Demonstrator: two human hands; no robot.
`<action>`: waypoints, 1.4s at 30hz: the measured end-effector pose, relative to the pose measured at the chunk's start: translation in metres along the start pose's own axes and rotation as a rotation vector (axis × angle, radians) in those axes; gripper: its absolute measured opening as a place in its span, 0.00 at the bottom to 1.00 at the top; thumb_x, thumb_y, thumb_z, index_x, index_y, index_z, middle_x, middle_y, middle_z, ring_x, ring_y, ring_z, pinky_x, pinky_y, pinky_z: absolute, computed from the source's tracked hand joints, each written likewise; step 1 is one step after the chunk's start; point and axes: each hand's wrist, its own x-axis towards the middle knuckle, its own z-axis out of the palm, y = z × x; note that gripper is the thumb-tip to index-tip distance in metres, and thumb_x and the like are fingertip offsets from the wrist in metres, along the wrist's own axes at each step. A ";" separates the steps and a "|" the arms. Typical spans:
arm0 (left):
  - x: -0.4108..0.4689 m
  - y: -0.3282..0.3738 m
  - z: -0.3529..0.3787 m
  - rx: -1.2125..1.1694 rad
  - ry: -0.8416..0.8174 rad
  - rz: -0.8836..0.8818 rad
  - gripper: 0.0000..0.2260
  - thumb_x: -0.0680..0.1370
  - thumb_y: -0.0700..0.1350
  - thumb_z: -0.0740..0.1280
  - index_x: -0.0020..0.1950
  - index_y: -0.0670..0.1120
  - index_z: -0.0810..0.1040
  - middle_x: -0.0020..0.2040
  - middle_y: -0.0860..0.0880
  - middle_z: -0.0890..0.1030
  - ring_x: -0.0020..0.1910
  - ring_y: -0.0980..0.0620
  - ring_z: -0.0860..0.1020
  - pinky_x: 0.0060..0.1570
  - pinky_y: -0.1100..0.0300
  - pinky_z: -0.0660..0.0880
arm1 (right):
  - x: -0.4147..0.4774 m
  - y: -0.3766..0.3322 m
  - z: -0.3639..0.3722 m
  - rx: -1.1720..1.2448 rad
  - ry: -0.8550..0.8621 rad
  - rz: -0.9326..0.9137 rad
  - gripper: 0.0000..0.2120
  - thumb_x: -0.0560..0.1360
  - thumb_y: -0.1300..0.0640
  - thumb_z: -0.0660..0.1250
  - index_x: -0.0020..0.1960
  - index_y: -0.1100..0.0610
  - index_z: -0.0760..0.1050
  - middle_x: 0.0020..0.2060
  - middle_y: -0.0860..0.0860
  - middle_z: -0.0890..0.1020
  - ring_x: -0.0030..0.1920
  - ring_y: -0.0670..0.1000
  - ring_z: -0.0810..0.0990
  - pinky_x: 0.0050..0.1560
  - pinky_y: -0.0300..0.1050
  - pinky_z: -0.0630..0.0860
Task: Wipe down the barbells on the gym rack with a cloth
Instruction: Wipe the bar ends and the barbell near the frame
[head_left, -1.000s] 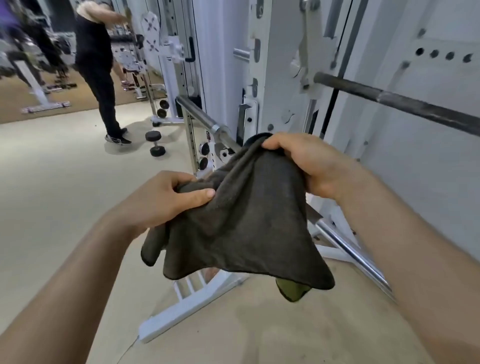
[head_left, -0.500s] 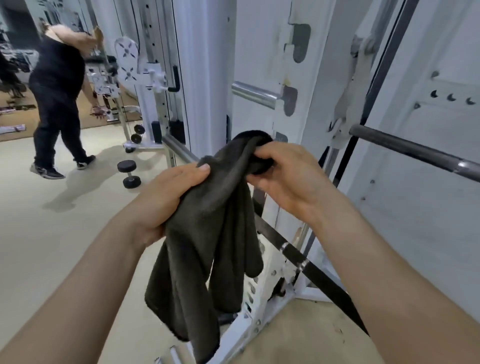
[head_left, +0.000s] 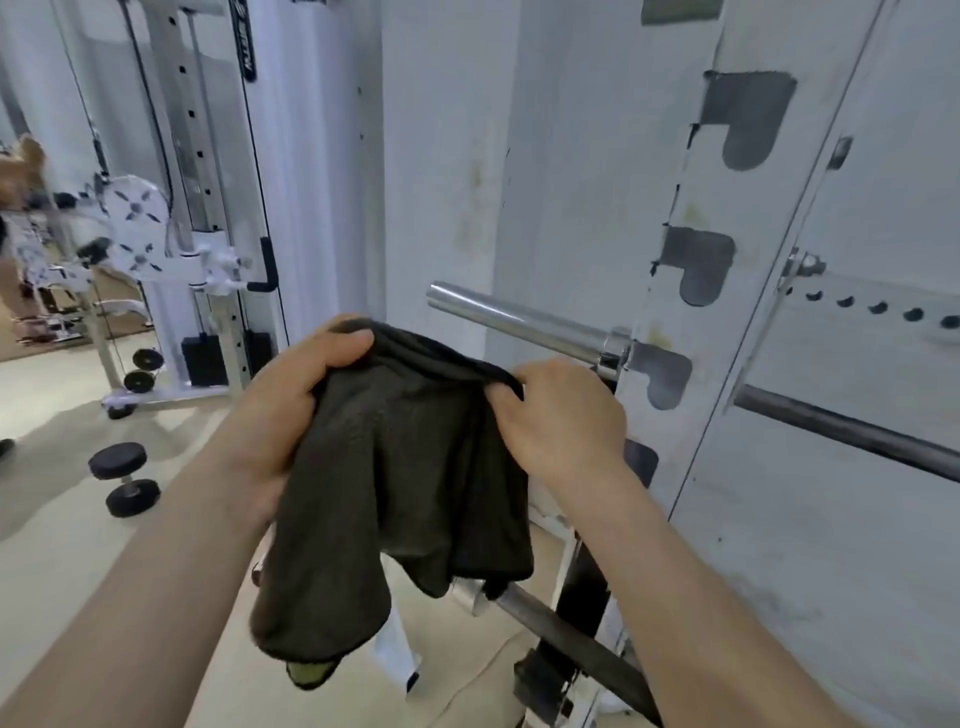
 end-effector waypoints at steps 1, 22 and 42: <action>0.011 0.000 -0.003 0.010 0.030 0.071 0.07 0.73 0.43 0.64 0.40 0.47 0.81 0.37 0.47 0.82 0.36 0.52 0.82 0.35 0.62 0.80 | 0.007 -0.002 0.000 0.039 -0.012 0.027 0.19 0.78 0.45 0.56 0.35 0.54 0.74 0.33 0.49 0.78 0.37 0.52 0.77 0.34 0.44 0.71; 0.258 0.093 -0.044 0.535 -0.126 0.864 0.11 0.78 0.39 0.62 0.46 0.56 0.71 0.37 0.61 0.74 0.35 0.63 0.71 0.37 0.70 0.70 | 0.293 -0.079 0.004 0.808 0.608 -0.072 0.15 0.70 0.70 0.58 0.45 0.53 0.78 0.44 0.46 0.80 0.50 0.47 0.79 0.53 0.41 0.77; 0.478 -0.099 -0.091 1.562 -0.511 1.309 0.23 0.65 0.49 0.75 0.59 0.50 0.75 0.43 0.49 0.78 0.38 0.47 0.78 0.33 0.55 0.75 | 0.251 0.075 0.142 -0.654 -0.191 0.379 0.14 0.66 0.50 0.67 0.49 0.51 0.67 0.39 0.45 0.77 0.40 0.51 0.78 0.39 0.44 0.71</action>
